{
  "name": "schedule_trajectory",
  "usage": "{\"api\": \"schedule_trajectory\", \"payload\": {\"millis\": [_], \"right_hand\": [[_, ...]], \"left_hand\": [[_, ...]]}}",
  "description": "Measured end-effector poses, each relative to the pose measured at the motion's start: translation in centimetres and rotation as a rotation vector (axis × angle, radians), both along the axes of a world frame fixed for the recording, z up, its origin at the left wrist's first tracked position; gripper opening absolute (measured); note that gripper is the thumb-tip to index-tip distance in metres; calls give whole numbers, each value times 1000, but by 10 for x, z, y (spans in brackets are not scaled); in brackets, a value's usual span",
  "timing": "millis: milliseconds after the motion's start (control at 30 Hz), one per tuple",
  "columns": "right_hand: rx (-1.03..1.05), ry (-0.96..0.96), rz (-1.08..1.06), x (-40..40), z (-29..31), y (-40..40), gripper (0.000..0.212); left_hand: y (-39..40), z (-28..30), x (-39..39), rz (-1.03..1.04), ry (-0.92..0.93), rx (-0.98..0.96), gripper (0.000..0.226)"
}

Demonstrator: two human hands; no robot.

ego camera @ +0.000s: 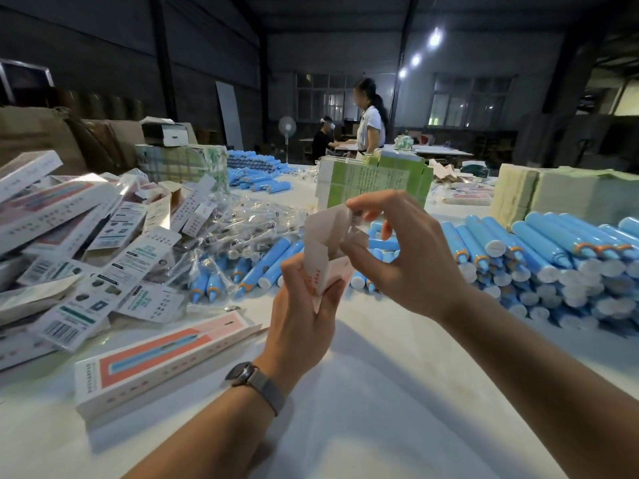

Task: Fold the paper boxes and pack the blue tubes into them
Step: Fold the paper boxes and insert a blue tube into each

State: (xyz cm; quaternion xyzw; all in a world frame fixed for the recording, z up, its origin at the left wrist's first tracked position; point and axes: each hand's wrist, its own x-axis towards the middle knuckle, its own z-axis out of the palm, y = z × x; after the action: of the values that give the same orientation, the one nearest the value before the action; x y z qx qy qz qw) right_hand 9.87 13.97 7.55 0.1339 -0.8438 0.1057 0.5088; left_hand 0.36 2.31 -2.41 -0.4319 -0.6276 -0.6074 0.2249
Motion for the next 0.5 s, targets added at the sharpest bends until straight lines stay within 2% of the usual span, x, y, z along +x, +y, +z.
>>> {"api": "schedule_trajectory", "payload": {"millis": [133,500], "right_hand": [[71,-85,18,0,-2,2,18],[46,-148,-10,3,2,-10,16]], "left_hand": [[0,0,-2,12,-2,9,38],[1,-2,-5,-13,-10,27,41]]}}
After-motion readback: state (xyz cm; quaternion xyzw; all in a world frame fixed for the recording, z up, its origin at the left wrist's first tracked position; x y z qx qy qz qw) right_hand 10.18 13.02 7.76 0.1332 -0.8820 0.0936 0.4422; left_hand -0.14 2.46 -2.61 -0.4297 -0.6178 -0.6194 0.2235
